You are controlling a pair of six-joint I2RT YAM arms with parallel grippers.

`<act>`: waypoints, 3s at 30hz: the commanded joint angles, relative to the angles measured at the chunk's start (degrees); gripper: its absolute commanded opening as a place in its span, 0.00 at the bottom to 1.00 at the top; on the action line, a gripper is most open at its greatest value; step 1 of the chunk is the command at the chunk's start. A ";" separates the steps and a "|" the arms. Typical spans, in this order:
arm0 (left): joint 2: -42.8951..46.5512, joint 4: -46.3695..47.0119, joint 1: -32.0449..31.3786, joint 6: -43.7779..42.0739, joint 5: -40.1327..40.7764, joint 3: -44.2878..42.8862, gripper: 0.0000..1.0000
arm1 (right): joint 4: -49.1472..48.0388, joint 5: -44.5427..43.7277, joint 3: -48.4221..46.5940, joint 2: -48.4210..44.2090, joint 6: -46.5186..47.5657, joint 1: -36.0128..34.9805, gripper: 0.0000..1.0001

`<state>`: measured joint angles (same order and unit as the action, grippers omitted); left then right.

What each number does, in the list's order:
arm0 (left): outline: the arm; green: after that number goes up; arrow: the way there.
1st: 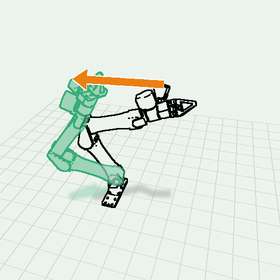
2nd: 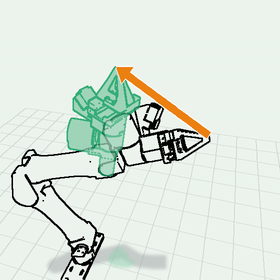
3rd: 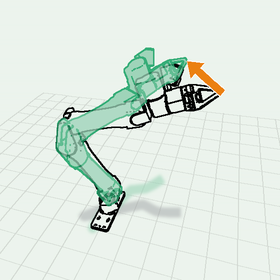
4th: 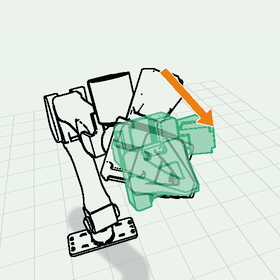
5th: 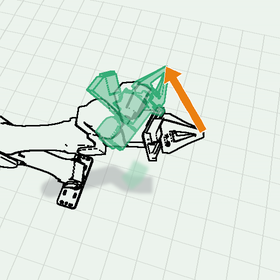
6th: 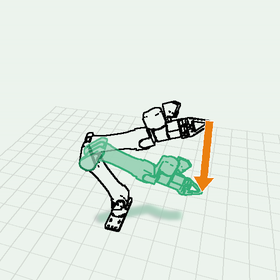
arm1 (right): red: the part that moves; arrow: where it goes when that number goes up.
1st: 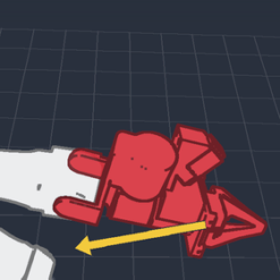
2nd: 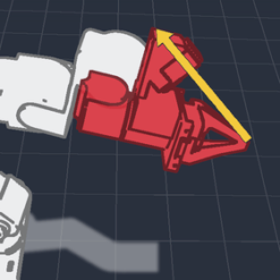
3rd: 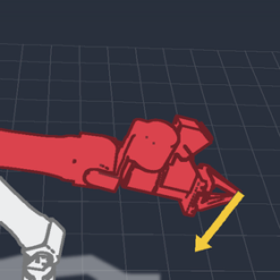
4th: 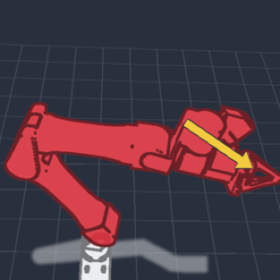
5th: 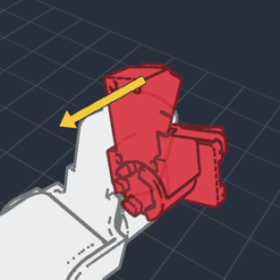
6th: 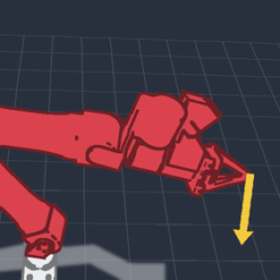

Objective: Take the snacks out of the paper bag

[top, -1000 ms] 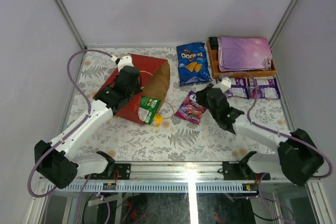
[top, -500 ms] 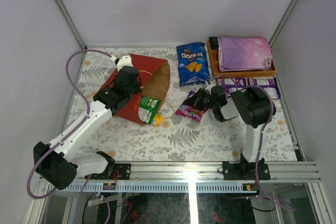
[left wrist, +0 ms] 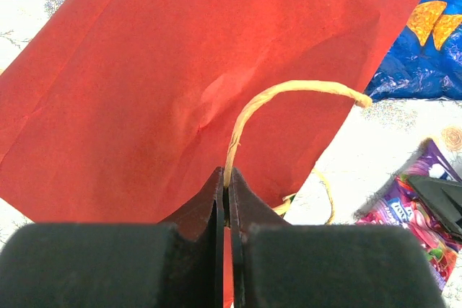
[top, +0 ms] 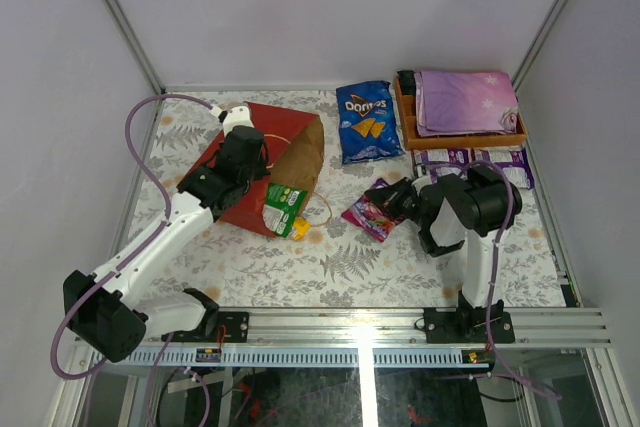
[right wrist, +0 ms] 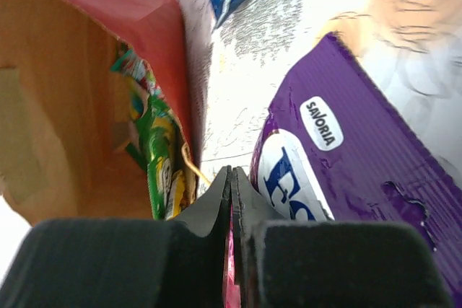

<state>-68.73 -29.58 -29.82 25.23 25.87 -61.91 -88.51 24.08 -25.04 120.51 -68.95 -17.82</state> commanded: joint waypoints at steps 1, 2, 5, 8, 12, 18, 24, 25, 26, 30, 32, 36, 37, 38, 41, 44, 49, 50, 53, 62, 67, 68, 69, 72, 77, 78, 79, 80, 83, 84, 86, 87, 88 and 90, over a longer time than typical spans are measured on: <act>0.70 1.02 0.56 -0.49 -0.02 0.16 0.00 | 12.47 -14.83 6.08 -1.96 1.70 0.27 0.00; 0.60 1.02 0.51 -0.51 0.06 0.06 0.00 | 11.87 -16.89 7.40 -2.42 0.45 0.27 0.00; 0.13 0.97 0.56 -0.38 0.02 -0.10 0.00 | 12.22 -22.44 10.21 -4.15 -2.47 0.09 0.00; -0.40 1.02 0.55 -0.17 -0.30 -0.39 0.00 | 13.19 -27.31 11.94 -6.22 -4.49 -1.27 0.00; -1.43 1.19 0.51 0.01 -0.89 -0.79 0.00 | 20.01 -37.46 11.57 -10.87 -7.55 -6.58 0.00; -1.57 1.11 0.49 -0.01 -0.91 -0.86 0.00 | 32.77 -54.72 6.02 -16.21 -13.57 -13.76 0.00; -0.99 0.98 0.45 -0.27 -0.43 -0.45 0.00 | 31.36 -59.09 -0.19 -13.42 -11.82 -14.52 0.00; -0.97 0.83 0.45 -0.35 -0.34 -0.53 0.00 | 30.02 -58.39 -1.01 -13.84 -9.60 -14.52 0.00; -0.97 0.60 0.51 -0.33 -0.03 -0.57 0.00 | 28.97 -57.41 -1.58 -15.00 -7.71 -14.52 0.00; -0.34 0.44 0.53 -0.44 0.61 -0.33 0.00 | 36.74 -54.74 -2.72 -25.96 -0.55 -14.60 0.09; 0.06 0.66 0.56 -0.44 0.51 -0.23 0.00 | 43.90 -54.10 -2.62 -33.85 2.00 -14.76 0.26; 0.34 0.81 0.52 -0.54 0.17 0.00 0.00 | 64.53 -52.18 -3.01 -47.83 3.76 -15.60 0.75; 0.35 0.98 0.55 -0.54 -0.04 0.03 0.00 | 66.00 -50.57 -1.88 -49.71 3.57 -15.65 0.77; 0.42 1.16 0.53 -0.53 -0.34 0.08 0.00 | 67.02 -48.61 -0.40 -51.38 2.97 -15.66 0.78; 0.43 1.13 0.56 -0.65 -0.73 0.11 0.00 | 70.05 -44.58 3.79 -54.37 0.37 -15.87 0.78; 0.88 1.18 0.56 -0.53 -0.65 0.29 0.00 | 66.66 -42.58 7.92 -55.80 -0.93 -16.27 0.75; 0.49 1.63 0.51 -0.69 -1.26 0.26 0.00 | 57.01 -41.02 9.20 -52.19 2.21 -16.28 0.66; 0.26 1.62 0.55 -0.70 -1.34 0.17 0.00 | 56.53 -39.93 8.54 -50.78 2.53 -16.28 0.65; -0.40 2.46 0.56 -0.79 -1.45 0.31 0.00 | 50.67 -37.73 8.90 -45.70 0.91 -16.28 0.64; -1.04 5.16 0.53 -0.38 -4.12 0.74 0.00 | 44.30 -34.21 9.39 -34.19 -4.34 -16.19 0.61; 0.58 6.13 0.54 -1.10 -4.45 2.14 0.00 | 43.95 -35.36 7.04 -29.35 -4.36 -16.00 0.60; 0.99 6.61 0.52 -1.46 -4.60 2.52 0.00 | 43.95 -35.12 6.35 -28.17 -4.44 -15.76 0.60; 1.34 7.51 0.51 -1.88 -4.75 3.08 0.00 | 43.76 -34.76 5.78 -27.07 -4.53 -15.41 0.60; 1.78 9.91 1.11 -3.05 -4.85 4.45 0.00 | 42.86 -33.37 4.30 -23.45 -4.89 -14.17 0.60; 0.97 11.56 1.59 -3.85 -4.99 4.63 0.00 | 44.98 -32.03 0.34 -21.72 -2.60 -10.84 0.59; 0.97 11.91 1.68 -3.94 -5.08 4.68 0.00 | 45.98 -31.45 -0.70 -21.66 -1.41 -9.66 0.59; 0.98 12.18 1.82 -4.03 -5.19 4.75 0.00 | 46.61 -30.86 -1.41 -21.78 -0.73 -8.45 0.59; 1.04 12.32 1.99 -4.14 -5.17 4.70 0.00 | 46.86 -30.05 -2.12 -21.80 0.08 -7.14 0.59; 1.00 12.57 2.47 -4.32 -5.28 4.40 0.00 | 50.24 -26.92 -5.45 -21.92 3.82 -3.37 0.59; 0.95 12.59 2.67 -4.44 -5.36 4.16 0.00 | 51.87 -25.40 -7.09 -21.45 5.60 -2.48 0.59; 0.92 12.62 2.91 -4.59 -5.68 3.59 0.00 | 55.23 -23.20 -10.22 -20.68 7.41 -1.43 0.59; 0.81 12.55 3.02 -4.72 -5.83 3.29 0.00 | 55.31 -22.86 -10.80 -20.41 7.65 -1.30 0.59; 0.62 12.47 3.09 -4.69 -6.09 2.84 0.00 | 55.14 -22.47 -11.08 -20.18 7.66 -1.32 0.59; -0.01 11.81 3.25 -4.71 -6.31 1.80 0.00 | 54.78 -21.94 -11.47 -19.82 7.26 -1.25 0.58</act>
<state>-68.10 -20.36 -27.20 21.78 20.25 -57.80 -39.24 -0.34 -34.89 99.39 -65.45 -19.31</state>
